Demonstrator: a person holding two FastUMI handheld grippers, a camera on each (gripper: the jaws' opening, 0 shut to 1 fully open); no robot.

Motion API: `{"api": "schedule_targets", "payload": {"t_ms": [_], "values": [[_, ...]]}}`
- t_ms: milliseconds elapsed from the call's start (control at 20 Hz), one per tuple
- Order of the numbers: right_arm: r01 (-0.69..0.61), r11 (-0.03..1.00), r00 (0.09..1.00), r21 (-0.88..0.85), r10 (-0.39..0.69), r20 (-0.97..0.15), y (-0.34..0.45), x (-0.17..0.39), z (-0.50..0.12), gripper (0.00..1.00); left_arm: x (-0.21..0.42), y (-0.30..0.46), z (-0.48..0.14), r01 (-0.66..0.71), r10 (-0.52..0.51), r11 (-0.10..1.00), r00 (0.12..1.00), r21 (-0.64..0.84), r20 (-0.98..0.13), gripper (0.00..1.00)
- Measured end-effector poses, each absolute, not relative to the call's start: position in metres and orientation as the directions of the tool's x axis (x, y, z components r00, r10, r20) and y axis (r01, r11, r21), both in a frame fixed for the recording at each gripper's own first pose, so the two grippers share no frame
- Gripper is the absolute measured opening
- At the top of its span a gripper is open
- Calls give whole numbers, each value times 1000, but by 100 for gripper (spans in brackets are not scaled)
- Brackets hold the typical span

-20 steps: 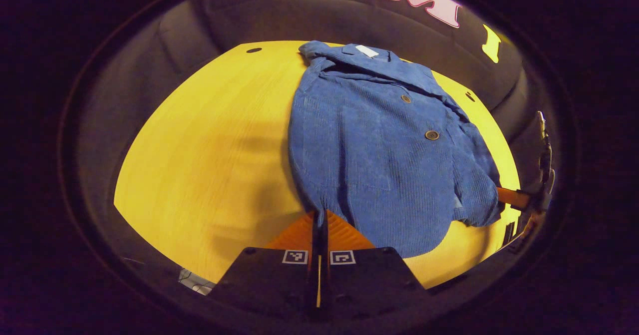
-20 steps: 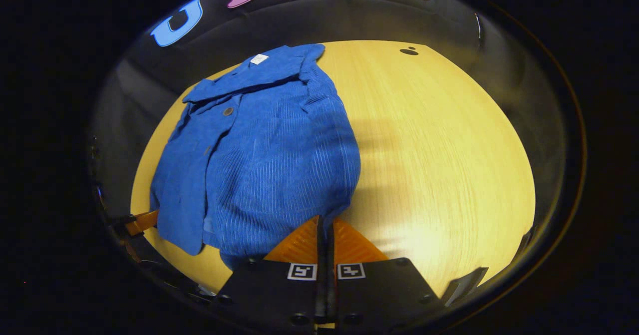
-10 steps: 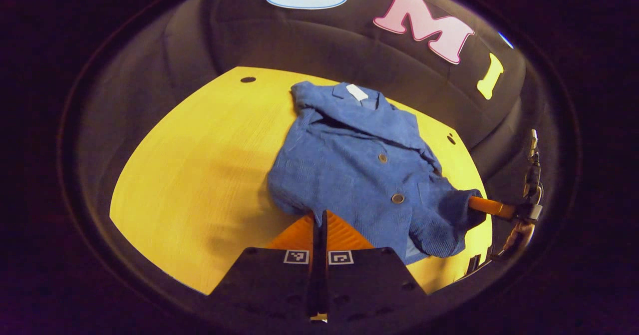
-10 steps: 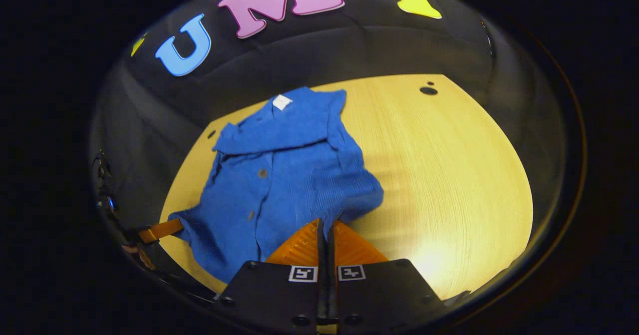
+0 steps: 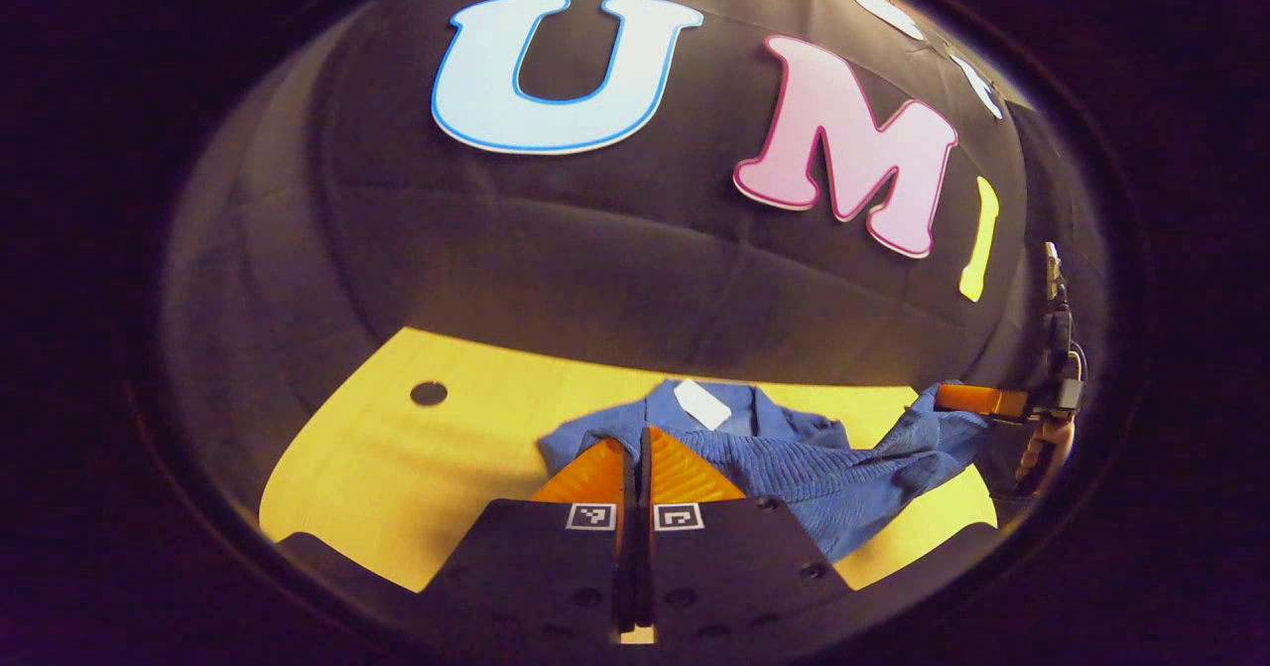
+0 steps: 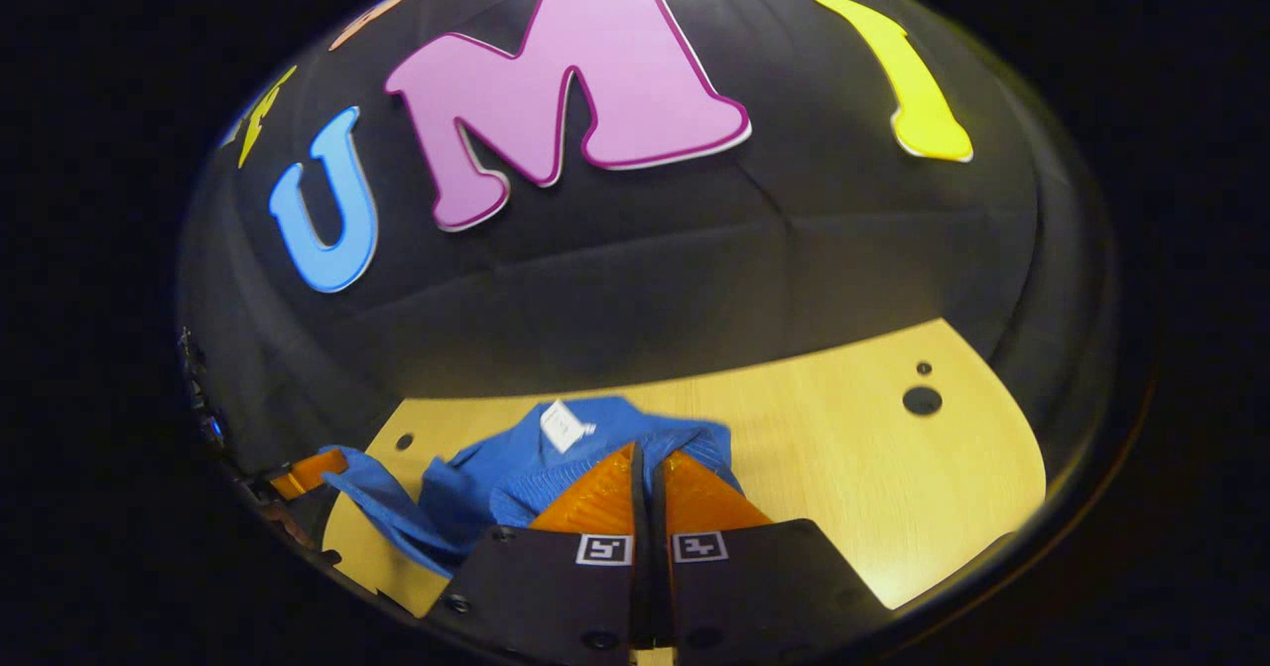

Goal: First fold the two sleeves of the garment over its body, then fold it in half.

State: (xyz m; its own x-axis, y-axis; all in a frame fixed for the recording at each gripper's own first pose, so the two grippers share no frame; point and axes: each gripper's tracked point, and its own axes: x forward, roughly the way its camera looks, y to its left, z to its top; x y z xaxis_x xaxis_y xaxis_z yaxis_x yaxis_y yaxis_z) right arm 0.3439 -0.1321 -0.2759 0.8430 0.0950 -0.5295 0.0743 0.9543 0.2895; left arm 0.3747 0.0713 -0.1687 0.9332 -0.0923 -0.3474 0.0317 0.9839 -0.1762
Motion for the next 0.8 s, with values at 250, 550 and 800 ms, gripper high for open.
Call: {"api": "schedule_targets", "payload": {"t_ms": [250,550,800], "values": [[122,975,874,184,-18,-485,-133,402,-331,72,464,107,-229,-78,23,988,930,-137,-367,31],[22,1000,931,-19,-27,-363,-120,376,-293,98,437,85,-219,-58,31,996,937,-67,-348,86],[63,997,951,-37,-72,-302,-114,336,-243,99,394,59,-151,16,-27,999,974,-50,-227,86]]}}
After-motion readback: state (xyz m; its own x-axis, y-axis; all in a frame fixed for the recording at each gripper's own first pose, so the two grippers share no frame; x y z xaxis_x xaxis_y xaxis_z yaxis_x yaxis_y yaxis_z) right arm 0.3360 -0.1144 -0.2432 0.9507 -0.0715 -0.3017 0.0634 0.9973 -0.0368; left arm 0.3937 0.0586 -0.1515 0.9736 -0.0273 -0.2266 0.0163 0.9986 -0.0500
